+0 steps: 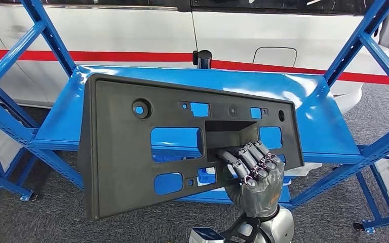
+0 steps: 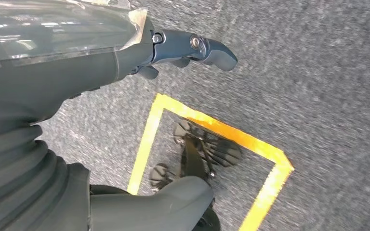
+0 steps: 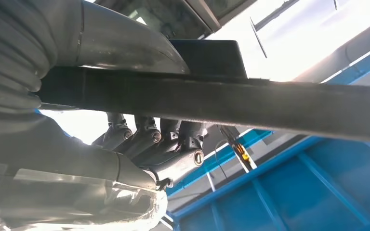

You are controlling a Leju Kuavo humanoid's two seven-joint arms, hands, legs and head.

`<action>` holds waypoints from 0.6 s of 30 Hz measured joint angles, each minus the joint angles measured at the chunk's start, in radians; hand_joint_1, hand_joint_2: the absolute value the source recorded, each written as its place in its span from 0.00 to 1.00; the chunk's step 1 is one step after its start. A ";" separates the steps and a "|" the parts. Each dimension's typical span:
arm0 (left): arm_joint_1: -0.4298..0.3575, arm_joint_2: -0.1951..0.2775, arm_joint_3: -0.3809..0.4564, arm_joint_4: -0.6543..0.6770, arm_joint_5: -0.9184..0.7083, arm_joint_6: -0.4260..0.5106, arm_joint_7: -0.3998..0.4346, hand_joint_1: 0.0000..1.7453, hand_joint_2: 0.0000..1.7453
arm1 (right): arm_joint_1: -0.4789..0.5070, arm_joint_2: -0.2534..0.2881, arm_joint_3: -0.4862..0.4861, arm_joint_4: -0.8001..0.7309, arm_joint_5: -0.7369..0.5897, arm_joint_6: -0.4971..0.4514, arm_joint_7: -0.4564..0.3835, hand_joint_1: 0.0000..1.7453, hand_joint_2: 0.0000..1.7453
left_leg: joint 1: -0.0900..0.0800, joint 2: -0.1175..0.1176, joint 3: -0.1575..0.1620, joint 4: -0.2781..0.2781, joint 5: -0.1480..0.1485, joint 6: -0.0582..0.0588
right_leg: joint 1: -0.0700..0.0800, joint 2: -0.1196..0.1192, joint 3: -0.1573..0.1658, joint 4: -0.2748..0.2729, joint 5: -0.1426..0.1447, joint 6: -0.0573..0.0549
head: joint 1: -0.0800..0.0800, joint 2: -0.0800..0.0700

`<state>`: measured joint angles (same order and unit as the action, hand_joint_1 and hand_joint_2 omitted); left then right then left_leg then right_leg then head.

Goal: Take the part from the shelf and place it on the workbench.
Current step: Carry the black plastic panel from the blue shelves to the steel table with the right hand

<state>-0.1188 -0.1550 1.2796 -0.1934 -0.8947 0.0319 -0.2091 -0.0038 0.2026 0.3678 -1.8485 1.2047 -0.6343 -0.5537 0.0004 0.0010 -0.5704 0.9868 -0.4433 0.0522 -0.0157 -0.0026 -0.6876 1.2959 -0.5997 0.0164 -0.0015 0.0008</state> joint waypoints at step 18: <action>0.012 0.007 0.007 0.000 -0.015 -0.021 -0.036 0.00 1.00 | -0.021 -0.002 -0.014 0.060 -0.087 0.000 -0.071 1.00 1.00 | 0.024 -0.003 -0.029 0.185 -0.098 -0.080 | -0.005 -0.005 0.136 -0.312 0.148 -0.033 | -0.006 0.000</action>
<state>-0.1072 -0.1477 1.2870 -0.1934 -0.9098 0.0112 -0.2454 -0.0244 0.2009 0.3543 -1.7881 1.1173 -0.6342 -0.6248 0.0241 -0.0025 -0.5993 1.1718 -0.5412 -0.0281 -0.0210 -0.0073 -0.5515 0.9835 -0.4521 -0.0166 -0.0076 0.0008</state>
